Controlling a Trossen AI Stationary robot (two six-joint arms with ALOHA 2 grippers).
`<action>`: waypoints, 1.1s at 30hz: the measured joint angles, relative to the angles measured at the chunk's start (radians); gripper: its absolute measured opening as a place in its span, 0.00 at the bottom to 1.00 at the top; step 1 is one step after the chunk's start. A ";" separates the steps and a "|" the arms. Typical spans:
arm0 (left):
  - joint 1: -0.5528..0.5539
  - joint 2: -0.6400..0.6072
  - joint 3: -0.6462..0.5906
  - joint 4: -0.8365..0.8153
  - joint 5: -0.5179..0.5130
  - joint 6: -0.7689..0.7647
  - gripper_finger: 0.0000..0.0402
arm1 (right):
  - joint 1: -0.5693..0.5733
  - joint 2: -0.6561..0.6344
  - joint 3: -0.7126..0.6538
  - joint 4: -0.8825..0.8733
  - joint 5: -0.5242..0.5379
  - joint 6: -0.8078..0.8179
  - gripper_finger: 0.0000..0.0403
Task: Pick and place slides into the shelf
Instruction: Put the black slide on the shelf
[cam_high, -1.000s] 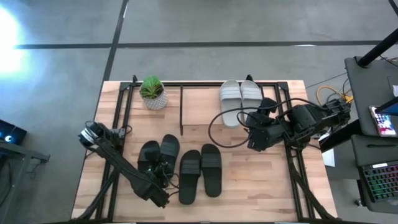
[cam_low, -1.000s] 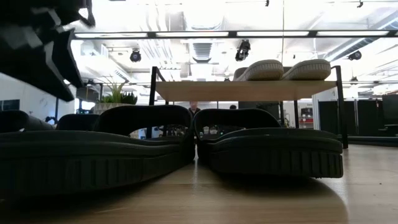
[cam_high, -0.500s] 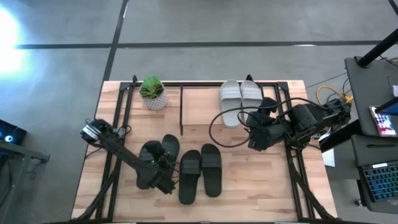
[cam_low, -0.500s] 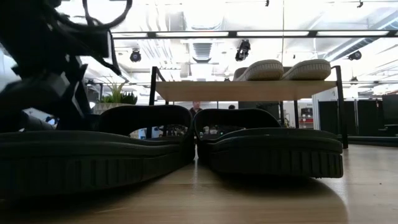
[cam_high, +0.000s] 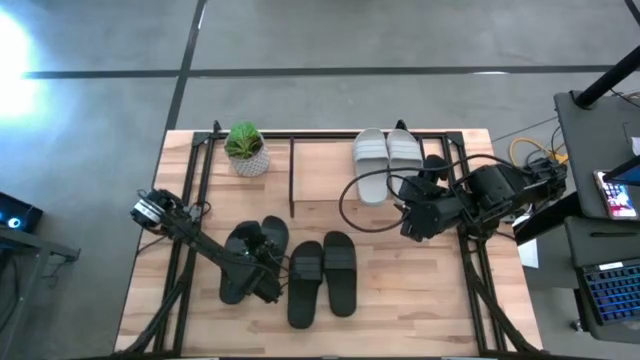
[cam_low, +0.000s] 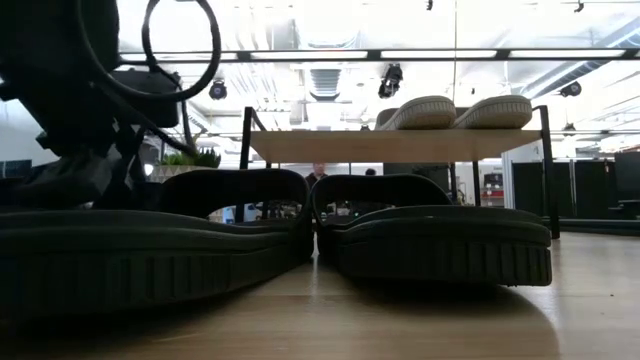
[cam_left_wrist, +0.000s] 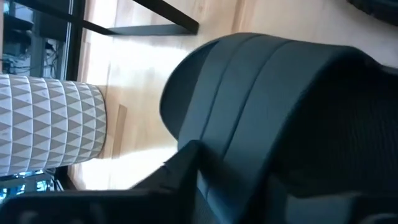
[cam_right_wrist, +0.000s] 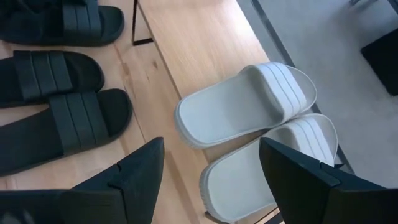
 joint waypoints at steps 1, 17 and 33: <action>0.003 0.000 0.000 -0.001 -0.002 0.000 0.16 | 0.000 0.000 0.000 0.000 0.000 0.002 0.63; -0.011 -0.123 0.154 -0.230 -0.029 -0.009 0.00 | -0.002 -0.014 0.000 0.000 0.001 0.011 0.63; 0.111 -0.295 0.781 -0.364 -0.326 0.413 0.00 | -0.002 -0.079 0.000 0.000 0.071 0.009 0.63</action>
